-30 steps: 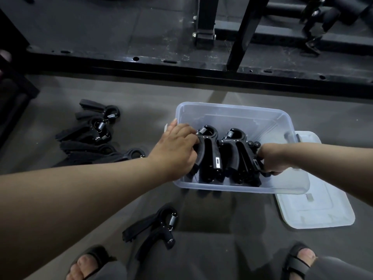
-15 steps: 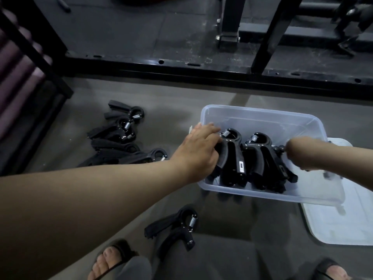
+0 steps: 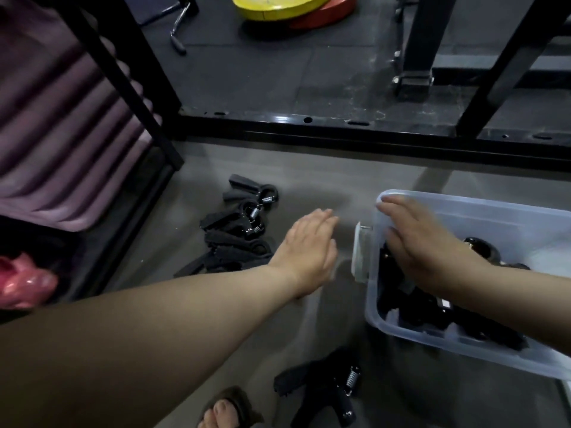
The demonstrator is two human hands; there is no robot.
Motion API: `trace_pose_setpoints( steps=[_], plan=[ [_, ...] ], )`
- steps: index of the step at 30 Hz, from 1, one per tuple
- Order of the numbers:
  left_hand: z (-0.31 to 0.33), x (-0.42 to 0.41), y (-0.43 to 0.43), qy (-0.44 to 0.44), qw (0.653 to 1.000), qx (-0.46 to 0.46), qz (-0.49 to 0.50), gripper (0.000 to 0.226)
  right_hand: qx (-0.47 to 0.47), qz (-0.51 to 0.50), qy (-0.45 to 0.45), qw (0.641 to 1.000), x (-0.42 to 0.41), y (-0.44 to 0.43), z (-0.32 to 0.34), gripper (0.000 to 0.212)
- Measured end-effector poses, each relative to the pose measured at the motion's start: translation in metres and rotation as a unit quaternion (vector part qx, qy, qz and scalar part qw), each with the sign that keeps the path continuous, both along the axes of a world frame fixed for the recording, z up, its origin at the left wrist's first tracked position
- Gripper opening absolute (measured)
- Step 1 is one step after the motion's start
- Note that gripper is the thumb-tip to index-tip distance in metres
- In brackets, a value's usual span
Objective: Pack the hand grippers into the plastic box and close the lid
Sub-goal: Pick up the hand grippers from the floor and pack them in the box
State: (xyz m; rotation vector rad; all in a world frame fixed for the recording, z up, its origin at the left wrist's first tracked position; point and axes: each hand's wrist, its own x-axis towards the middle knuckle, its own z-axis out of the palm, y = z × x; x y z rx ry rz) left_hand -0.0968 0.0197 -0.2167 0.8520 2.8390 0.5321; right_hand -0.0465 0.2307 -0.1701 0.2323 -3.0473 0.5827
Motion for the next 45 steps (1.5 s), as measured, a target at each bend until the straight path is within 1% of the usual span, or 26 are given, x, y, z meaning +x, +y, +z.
trace_pose_setpoints(
  steps=[2,4,6,8,10,16,21,27,31,34,36,39,42,45],
  plan=[
    [-0.007,-0.013,-0.013,0.003,0.999,-0.04,0.028,0.06,-0.009,-0.028,-0.009,1.0,-0.015,-0.025,-0.005,0.054],
    [-0.011,-0.028,-0.023,-0.01,0.996,-0.071,0.057,0.056,-0.037,-0.083,-0.039,0.995,-0.025,-0.046,-0.012,0.056],
    [-0.013,-0.042,-0.033,-0.011,0.993,-0.087,0.078,0.054,-0.049,-0.109,-0.055,0.991,-0.027,-0.059,-0.018,0.059],
    [-0.017,-0.056,-0.042,-0.021,0.989,-0.107,0.096,0.048,-0.034,-0.105,-0.05,0.993,-0.022,-0.064,-0.024,0.058],
    [-0.023,-0.071,-0.05,-0.03,0.985,-0.128,0.112,0.047,-0.031,-0.1,-0.035,0.994,-0.02,-0.065,-0.026,0.058],
    [-0.035,-0.118,-0.065,-0.045,0.971,-0.165,0.166,0.036,-0.067,-0.088,-0.005,0.994,-0.019,-0.065,-0.03,0.057],
    [-0.051,-0.144,-0.069,-0.057,0.964,-0.194,0.174,0.035,-0.085,-0.088,0.01,0.993,-0.018,-0.064,-0.035,0.055],
    [-0.07,-0.162,-0.065,-0.035,0.961,-0.204,0.184,0.036,-0.127,-0.083,0.005,0.988,-0.016,-0.064,-0.035,0.059],
    [-0.079,-0.172,-0.058,-0.02,0.947,-0.243,0.211,0.036,-0.137,-0.076,0.001,0.988,-0.016,-0.062,-0.035,0.059],
    [-0.085,-0.176,-0.055,-0.01,0.941,-0.257,0.22,0.031,-0.141,-0.077,0.0,0.987,-0.016,-0.062,-0.034,0.057],
    [-0.087,-0.177,-0.055,0.009,0.946,-0.255,0.199,0.028,-0.136,-0.077,0.006,0.988,-0.017,-0.062,-0.034,0.058],
    [-0.089,-0.174,-0.059,0.049,0.957,-0.232,0.165,0.033,-0.139,-0.073,0.001,0.988,-0.016,-0.062,-0.033,0.058],
    [-0.078,-0.17,-0.054,0.069,0.967,-0.141,0.2,0.033,-0.132,-0.078,0.004,0.988,-0.016,-0.063,-0.033,0.058],
    [-0.061,-0.171,-0.041,0.069,0.965,-0.065,0.246,0.032,-0.122,-0.073,0.001,0.99,-0.016,-0.063,-0.032,0.059]
  ],
)
